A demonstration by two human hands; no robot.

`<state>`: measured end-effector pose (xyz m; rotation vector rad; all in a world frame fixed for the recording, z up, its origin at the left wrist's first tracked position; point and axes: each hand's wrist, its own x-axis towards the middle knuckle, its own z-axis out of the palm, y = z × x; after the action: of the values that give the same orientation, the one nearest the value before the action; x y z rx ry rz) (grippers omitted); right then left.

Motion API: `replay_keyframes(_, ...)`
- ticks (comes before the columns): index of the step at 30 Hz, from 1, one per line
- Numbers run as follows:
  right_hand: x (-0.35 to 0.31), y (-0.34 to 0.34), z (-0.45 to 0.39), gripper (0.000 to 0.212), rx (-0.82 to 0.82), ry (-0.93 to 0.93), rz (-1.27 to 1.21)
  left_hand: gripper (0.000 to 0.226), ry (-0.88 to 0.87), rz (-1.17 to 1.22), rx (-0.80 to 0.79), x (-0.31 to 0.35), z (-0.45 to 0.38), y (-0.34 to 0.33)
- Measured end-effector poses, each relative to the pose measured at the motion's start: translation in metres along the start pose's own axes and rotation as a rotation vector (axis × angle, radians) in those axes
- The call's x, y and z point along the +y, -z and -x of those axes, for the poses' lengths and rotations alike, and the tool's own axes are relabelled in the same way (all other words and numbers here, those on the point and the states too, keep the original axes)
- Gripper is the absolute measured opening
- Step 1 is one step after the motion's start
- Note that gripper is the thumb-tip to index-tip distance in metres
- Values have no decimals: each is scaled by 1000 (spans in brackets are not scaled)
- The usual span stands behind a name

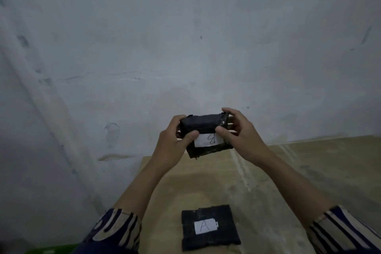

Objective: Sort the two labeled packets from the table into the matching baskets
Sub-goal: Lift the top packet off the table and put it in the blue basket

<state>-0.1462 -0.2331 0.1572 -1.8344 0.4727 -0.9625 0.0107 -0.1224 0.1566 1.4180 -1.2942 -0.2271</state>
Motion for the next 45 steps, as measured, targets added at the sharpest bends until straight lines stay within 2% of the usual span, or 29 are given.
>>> replay_keyframes(3,-14,2,-2,28,4,76,13,31,-25,-27,-3,15,-2,6)
replay_keyframes(6,-24,6,-3,24,-13,104,17,37,-82,-127,-48,31,-6,16)
replay_keyframes(9,-35,5,-3,27,-66,136,66,48,-84,-280,-167,47,-12,20)
replay_keyframes(11,-42,1,-3,32,-86,172,121,49,-68,-323,-226,54,-13,20)
replay_keyframes(13,-46,-1,-5,39,-74,186,129,44,-68,-330,-217,55,-13,19)
replay_keyframes(16,-46,0,-3,41,-20,156,67,38,-51,-280,-91,52,-8,19)
replay_keyframes(19,-36,0,4,51,46,108,138,35,32,-126,7,44,2,16)
replay_keyframes(24,-34,-6,8,70,7,0,-81,31,125,206,29,36,13,9)
replay_keyframes(25,-36,-7,7,69,4,-13,-119,32,137,265,36,35,15,7)
replay_keyframes(27,-39,-9,6,55,-14,-8,-125,32,157,322,40,34,16,4)
replay_keyframes(30,-46,-9,4,30,0,55,-45,44,128,289,36,37,15,4)
replay_keyframes(34,-54,-4,4,33,-31,104,106,68,-14,39,-14,46,9,18)
replay_keyframes(37,-58,-7,4,36,-89,147,238,67,-79,-129,-136,48,8,21)
replay_keyframes(40,-59,-9,3,42,-125,140,278,57,-22,-96,-158,44,12,21)
replay_keyframes(43,-55,-10,6,52,-33,151,372,47,39,-5,-118,35,19,19)
replay_keyframes(45,-49,-12,10,56,58,142,351,44,99,83,-77,30,26,16)
